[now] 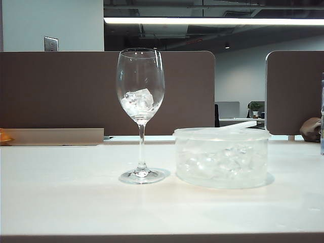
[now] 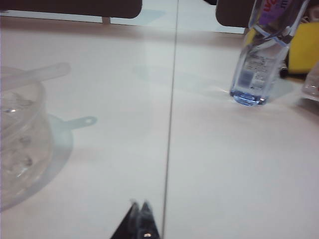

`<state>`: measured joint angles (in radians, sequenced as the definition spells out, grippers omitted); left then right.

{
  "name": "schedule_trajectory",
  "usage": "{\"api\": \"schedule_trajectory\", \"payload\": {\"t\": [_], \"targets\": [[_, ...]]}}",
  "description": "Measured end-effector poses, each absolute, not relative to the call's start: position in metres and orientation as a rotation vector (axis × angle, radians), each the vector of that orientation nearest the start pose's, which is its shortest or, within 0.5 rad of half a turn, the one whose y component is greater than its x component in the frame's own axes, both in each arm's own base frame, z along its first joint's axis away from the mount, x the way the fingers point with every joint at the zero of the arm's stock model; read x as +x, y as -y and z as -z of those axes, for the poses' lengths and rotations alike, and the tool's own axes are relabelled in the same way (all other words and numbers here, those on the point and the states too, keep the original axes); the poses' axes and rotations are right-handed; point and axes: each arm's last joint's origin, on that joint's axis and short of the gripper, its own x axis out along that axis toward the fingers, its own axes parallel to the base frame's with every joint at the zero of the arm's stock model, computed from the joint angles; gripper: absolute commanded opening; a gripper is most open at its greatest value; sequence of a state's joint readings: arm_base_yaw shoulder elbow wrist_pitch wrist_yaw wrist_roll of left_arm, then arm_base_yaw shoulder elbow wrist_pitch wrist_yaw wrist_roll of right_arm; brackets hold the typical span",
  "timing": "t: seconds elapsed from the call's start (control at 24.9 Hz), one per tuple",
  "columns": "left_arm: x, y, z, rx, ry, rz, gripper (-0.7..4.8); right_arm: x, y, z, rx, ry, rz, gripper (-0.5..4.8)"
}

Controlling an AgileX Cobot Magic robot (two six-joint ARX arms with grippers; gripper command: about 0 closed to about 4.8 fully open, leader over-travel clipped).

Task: Pick up an ice shovel filled with ice cubes and pour the ice from the shovel into the glass.

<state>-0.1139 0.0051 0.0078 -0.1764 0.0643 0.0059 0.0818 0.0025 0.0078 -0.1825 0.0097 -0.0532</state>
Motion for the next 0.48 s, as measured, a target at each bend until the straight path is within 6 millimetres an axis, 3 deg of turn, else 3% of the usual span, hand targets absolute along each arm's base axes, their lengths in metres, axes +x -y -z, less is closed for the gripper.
{"api": "schedule_trajectory", "payload": {"t": [0.2, 0.48], "targets": [[0.0952, 0.0128, -0.1488, 0.010, -0.173, 0.178, 0.29, 0.0957, -0.0038, -0.1493, -0.072, -0.169, 0.054, -0.05], [0.0952, 0.0128, -0.1488, 0.010, -0.173, 0.178, 0.29, 0.0957, -0.0035, -0.1493, -0.073, -0.169, 0.064, -0.05]]}}
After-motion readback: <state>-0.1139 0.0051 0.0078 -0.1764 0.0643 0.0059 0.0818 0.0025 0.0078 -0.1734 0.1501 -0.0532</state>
